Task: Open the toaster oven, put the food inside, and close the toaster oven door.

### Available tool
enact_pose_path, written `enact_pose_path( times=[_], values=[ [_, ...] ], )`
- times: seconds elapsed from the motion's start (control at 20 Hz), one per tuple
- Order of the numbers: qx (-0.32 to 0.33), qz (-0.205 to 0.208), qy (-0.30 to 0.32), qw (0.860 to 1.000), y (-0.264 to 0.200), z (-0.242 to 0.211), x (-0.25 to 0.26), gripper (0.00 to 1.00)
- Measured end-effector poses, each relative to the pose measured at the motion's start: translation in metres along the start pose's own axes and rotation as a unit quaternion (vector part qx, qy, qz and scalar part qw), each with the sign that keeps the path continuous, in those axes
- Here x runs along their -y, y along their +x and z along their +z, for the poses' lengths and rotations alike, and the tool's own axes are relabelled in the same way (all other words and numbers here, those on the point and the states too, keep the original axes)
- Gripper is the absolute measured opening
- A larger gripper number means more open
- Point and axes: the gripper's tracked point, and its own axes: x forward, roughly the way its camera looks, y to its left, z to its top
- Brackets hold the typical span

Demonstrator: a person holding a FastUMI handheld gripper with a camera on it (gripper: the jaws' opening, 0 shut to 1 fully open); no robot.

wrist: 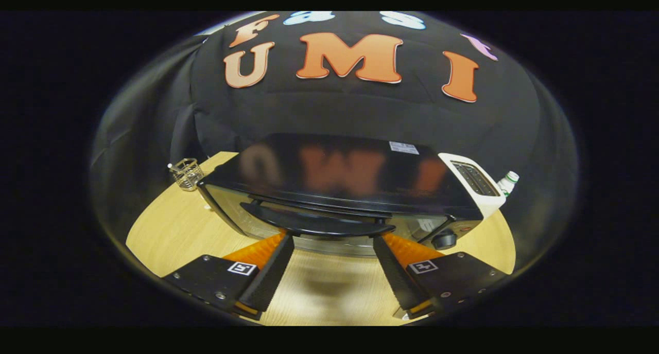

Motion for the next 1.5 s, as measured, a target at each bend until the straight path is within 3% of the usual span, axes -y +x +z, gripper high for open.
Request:
enact_pose_path(
  times=[0.35,0.6,0.85,1.05,1.2,1.5],
  values=[
    [0.08,-0.003,0.04,0.996,-0.062,0.056,0.025,0.92],
    [0.192,-0.016,0.052,0.98,-0.125,0.134,0.043,0.95],
    [0.267,-0.025,0.049,0.962,-0.184,0.184,0.059,0.97],
    [0.268,-0.022,0.064,0.961,-0.216,0.198,0.067,0.97],
    [0.297,-0.023,0.081,0.951,-0.24,0.221,0.078,0.97],
    [0.334,-0.041,0.059,0.94,-0.275,0.246,0.093,0.97]
  ],
)
